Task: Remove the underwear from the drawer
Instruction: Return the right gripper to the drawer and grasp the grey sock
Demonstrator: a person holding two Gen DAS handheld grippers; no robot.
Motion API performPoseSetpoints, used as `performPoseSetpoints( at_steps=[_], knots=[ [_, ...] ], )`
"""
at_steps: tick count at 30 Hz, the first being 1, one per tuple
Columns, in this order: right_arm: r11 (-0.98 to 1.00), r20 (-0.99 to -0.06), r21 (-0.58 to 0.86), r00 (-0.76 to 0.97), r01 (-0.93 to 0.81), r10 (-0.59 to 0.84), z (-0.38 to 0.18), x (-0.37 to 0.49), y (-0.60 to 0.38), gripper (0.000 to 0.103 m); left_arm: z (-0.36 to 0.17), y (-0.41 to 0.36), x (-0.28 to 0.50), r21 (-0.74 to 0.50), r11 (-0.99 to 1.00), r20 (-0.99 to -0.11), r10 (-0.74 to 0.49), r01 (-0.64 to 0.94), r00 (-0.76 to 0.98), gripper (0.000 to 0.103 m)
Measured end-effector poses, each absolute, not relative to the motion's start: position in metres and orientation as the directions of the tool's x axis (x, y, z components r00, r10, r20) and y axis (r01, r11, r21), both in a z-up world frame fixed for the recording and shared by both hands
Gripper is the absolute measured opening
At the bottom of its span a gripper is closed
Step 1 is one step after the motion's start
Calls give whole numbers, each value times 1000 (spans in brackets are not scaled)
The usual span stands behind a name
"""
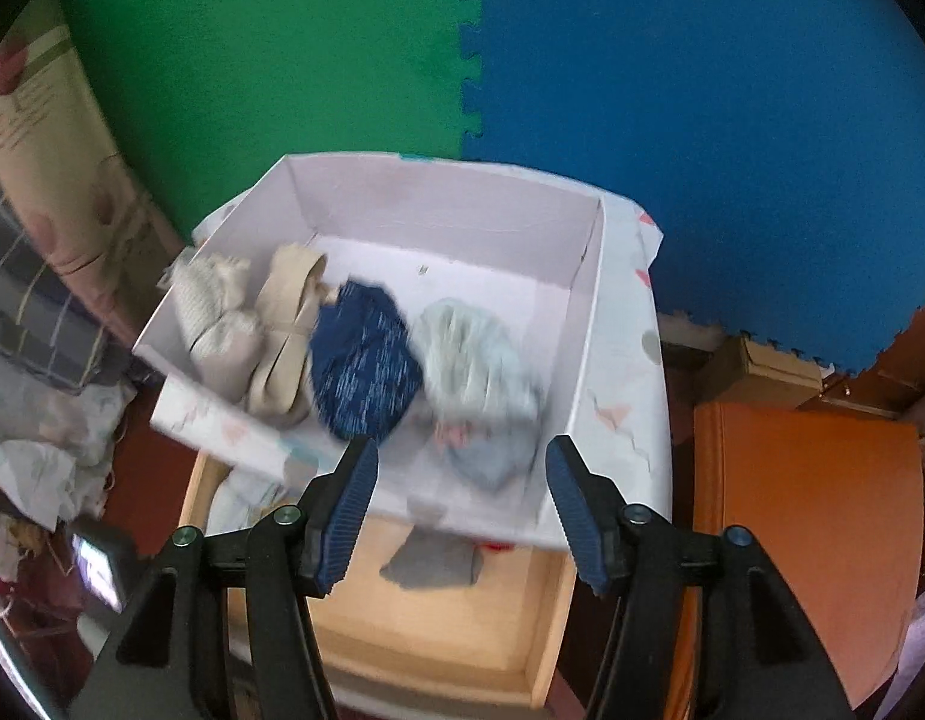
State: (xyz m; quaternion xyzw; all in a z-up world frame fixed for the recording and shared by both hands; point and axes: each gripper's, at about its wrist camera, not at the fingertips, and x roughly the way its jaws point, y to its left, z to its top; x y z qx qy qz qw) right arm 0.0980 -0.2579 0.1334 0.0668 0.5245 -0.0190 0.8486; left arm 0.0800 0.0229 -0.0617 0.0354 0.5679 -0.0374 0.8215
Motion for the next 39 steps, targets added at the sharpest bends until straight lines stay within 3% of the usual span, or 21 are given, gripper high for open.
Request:
performPoseSetpoints(
  at_steps=[11, 23, 39],
  knots=[
    [984, -911, 149, 402, 99, 97, 79, 33, -242, 56, -66, 20, 77, 31, 992, -945, -11, 123, 327, 49],
    [957, -954, 212, 254, 196, 159, -37, 30, -213, 52, -57, 24, 71, 21, 986, -937, -38, 166, 347, 49],
    [981, -979, 28, 204, 191, -11, -103, 80, -185, 50, -66, 37, 75, -60, 988, -949, -100, 141, 298, 49]
  ],
)
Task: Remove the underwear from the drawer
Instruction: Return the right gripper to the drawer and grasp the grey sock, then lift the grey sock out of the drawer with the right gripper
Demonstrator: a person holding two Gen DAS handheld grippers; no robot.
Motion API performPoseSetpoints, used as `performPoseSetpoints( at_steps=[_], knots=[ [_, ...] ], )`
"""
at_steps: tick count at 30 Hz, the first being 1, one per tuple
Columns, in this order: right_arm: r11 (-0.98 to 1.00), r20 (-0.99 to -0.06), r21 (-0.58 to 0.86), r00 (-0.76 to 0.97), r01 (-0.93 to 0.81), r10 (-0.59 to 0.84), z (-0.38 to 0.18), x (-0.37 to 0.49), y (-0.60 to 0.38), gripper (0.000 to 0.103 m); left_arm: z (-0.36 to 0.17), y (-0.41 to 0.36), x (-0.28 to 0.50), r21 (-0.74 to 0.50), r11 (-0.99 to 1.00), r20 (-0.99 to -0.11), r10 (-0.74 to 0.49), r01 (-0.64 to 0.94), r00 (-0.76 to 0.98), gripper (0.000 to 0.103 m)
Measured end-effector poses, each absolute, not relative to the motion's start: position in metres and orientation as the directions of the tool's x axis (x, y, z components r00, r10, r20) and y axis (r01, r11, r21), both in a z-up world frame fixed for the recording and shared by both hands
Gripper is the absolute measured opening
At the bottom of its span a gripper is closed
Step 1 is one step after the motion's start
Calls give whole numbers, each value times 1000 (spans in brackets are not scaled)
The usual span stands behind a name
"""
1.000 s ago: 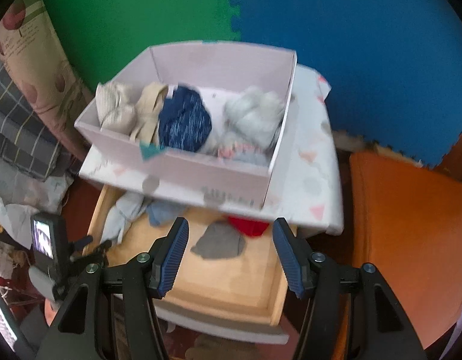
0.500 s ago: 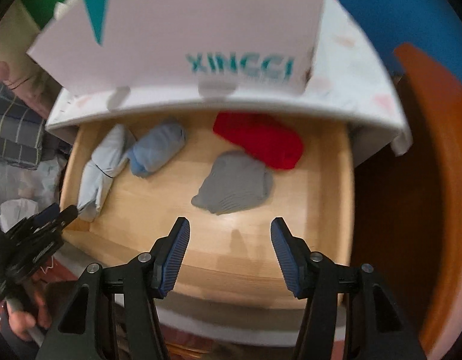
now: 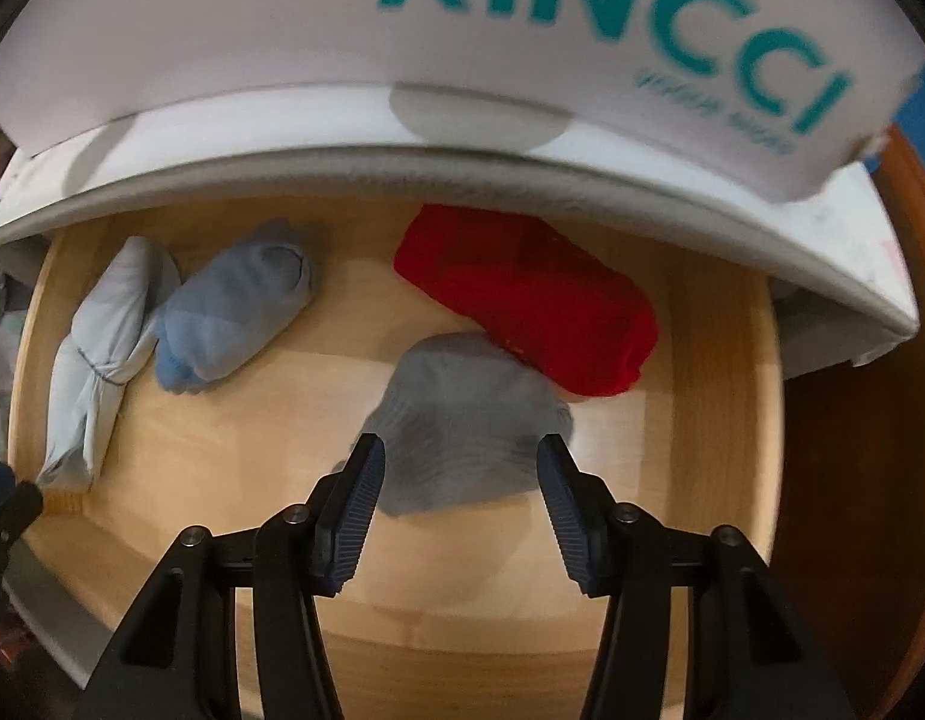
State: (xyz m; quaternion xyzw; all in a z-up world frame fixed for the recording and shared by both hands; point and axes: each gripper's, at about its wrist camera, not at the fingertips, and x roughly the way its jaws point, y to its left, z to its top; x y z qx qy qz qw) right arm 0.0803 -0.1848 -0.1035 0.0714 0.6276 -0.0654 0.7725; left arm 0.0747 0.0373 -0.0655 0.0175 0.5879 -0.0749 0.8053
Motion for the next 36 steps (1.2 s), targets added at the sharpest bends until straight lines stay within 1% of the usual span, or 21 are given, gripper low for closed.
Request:
performPoseSetpoints(
  at_steps=[6, 16, 19, 21, 24, 28, 31, 33, 36],
  knots=[
    [990, -986, -77, 136, 118, -93, -116, 94, -172, 52, -69, 40, 78, -101, 988, -953, -130, 118, 273, 49],
    [985, -986, -154, 57, 80, -159, -132, 93, -173, 51, -72, 45, 80, -126, 987, -955, -149, 103, 257, 49],
    [986, -987, -146, 48, 77, -150, -134, 88, -181, 51, -73, 46, 80, -131, 986, -955, -153, 102, 253, 49],
    [987, -988, -146, 43, 67, -149, -133, 84, -189, 48, -73, 47, 80, -135, 986, -956, -156, 97, 251, 49],
    [988, -989, -144, 32, 54, -146, -134, 79, -201, 46, -74, 48, 81, -140, 986, -956, -158, 91, 249, 49],
    [992, -992, -127, 7, 19, -127, -137, 69, -212, 45, -76, 48, 82, -147, 985, -956, -163, 85, 242, 49],
    [997, -996, -82, -38, 13, -82, -144, 57, -220, 42, -76, 48, 81, -147, 986, -956, -163, 84, 243, 49],
    [999, -998, -37, -60, 30, -35, -145, 52, -228, 37, -76, 48, 81, -145, 986, -957, -162, 85, 243, 49],
    [999, -997, -10, -74, 50, -7, -146, 47, -236, 37, -76, 47, 81, -141, 986, -957, -158, 85, 245, 49]
  ],
)
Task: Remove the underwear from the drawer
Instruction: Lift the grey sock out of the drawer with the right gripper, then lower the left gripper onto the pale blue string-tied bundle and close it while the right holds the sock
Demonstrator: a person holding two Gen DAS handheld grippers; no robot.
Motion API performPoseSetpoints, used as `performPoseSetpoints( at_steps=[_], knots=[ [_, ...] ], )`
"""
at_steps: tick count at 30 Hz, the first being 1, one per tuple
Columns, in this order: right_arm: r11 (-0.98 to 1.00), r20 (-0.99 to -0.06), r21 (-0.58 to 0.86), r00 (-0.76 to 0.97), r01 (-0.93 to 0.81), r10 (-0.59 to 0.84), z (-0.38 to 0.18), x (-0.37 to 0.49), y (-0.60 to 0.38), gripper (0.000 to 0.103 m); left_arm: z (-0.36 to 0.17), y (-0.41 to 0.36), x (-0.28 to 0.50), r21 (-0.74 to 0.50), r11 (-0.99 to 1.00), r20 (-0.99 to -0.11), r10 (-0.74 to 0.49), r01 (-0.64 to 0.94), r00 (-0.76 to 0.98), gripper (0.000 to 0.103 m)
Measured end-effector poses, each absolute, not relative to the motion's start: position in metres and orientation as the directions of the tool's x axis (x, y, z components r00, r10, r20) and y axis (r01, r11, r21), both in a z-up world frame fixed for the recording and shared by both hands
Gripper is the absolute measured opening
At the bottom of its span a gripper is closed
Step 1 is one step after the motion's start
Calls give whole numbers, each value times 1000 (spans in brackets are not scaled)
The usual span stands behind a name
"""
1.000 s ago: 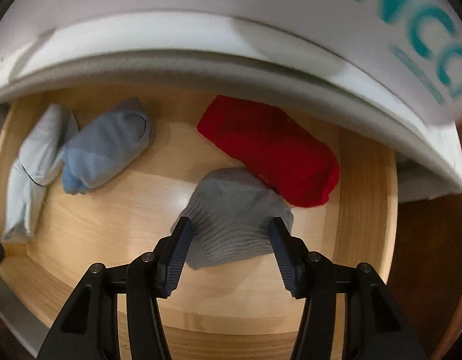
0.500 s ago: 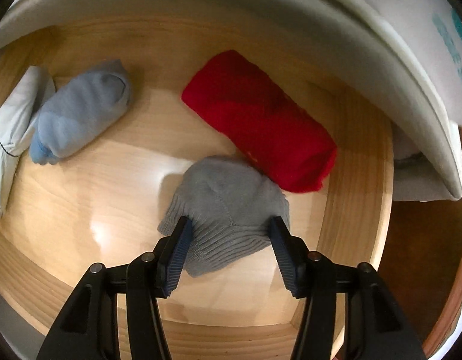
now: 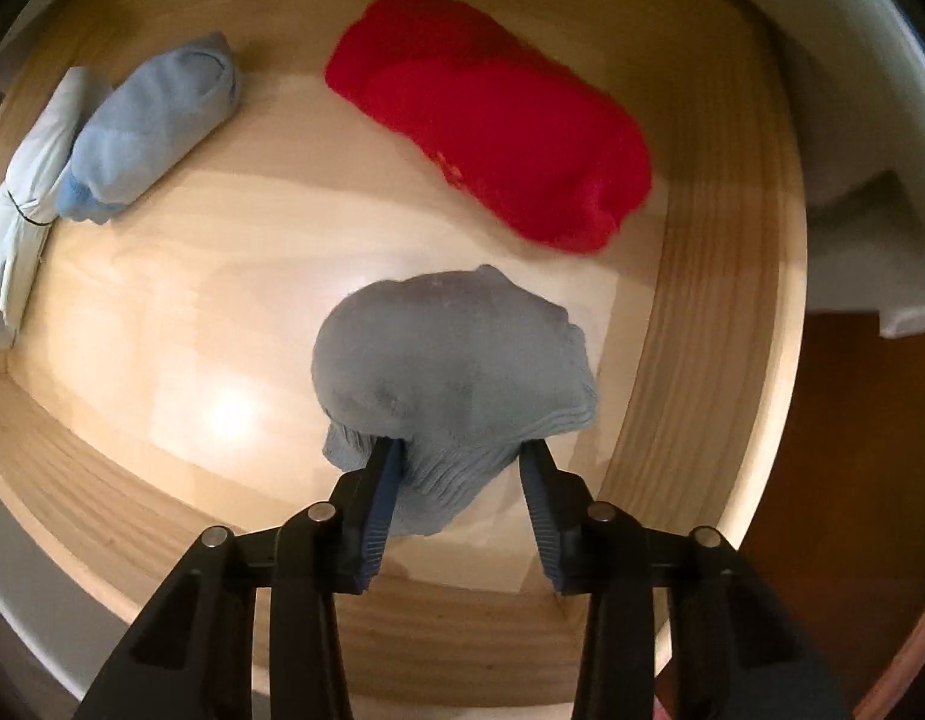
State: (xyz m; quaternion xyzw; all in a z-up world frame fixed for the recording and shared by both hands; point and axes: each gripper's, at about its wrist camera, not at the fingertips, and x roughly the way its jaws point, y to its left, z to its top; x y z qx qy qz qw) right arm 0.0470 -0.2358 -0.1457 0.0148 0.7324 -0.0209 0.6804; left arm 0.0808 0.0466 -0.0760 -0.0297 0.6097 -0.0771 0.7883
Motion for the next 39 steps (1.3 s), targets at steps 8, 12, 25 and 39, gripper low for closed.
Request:
performPoseSetpoints(
  at_steps=[8, 12, 25, 39],
  knots=[
    [983, -998, 64, -13, 170, 67, -125, 53, -250, 58, -76, 47, 80, -142, 986, -957, -158, 83, 244, 49],
    [979, -999, 30, 36, 200, 23, -122, 62, -243, 65, -76, 47, 80, -141, 987, -958, -156, 81, 242, 49],
    [993, -995, -84, -59, 86, -79, -151, 91, -236, 53, -75, 48, 78, -139, 986, -958, -157, 89, 241, 49],
    [999, -994, -32, -104, 39, -27, -158, 84, -234, 50, -72, 17, 107, -35, 933, -968, -120, 357, 218, 49]
  ],
)
